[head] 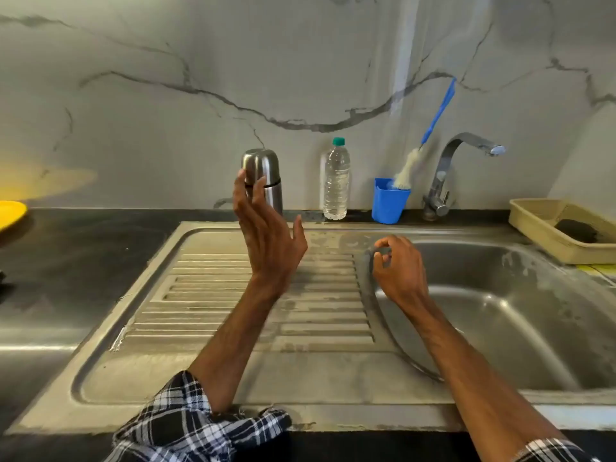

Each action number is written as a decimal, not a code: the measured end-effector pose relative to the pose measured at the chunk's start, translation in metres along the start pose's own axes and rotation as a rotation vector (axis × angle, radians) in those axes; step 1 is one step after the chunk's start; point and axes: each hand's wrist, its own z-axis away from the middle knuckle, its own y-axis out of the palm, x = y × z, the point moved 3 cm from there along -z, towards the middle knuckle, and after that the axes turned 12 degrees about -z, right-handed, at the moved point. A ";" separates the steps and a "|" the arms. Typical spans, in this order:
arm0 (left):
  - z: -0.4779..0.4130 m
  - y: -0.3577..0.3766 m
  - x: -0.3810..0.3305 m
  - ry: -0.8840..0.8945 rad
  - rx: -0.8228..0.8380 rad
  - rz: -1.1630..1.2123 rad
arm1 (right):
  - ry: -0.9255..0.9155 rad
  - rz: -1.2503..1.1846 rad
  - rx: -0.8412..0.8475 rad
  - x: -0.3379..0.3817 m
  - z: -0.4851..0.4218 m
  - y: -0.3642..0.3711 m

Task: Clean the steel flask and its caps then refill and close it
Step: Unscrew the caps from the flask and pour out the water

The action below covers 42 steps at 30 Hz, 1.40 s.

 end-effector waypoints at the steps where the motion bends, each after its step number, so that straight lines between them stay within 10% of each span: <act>1: 0.000 0.001 0.003 -0.053 0.007 0.083 | 0.006 -0.010 -0.008 0.000 0.001 -0.001; 12: 0.010 0.007 0.024 -0.374 0.168 0.182 | 0.015 0.046 0.038 0.000 0.001 0.001; 32: 0.014 0.012 -0.010 -0.171 0.254 0.353 | 0.003 -0.012 0.053 0.001 -0.002 0.004; 42: 0.028 0.010 -0.077 0.069 0.445 0.557 | 0.124 -0.921 0.203 0.060 0.002 -0.027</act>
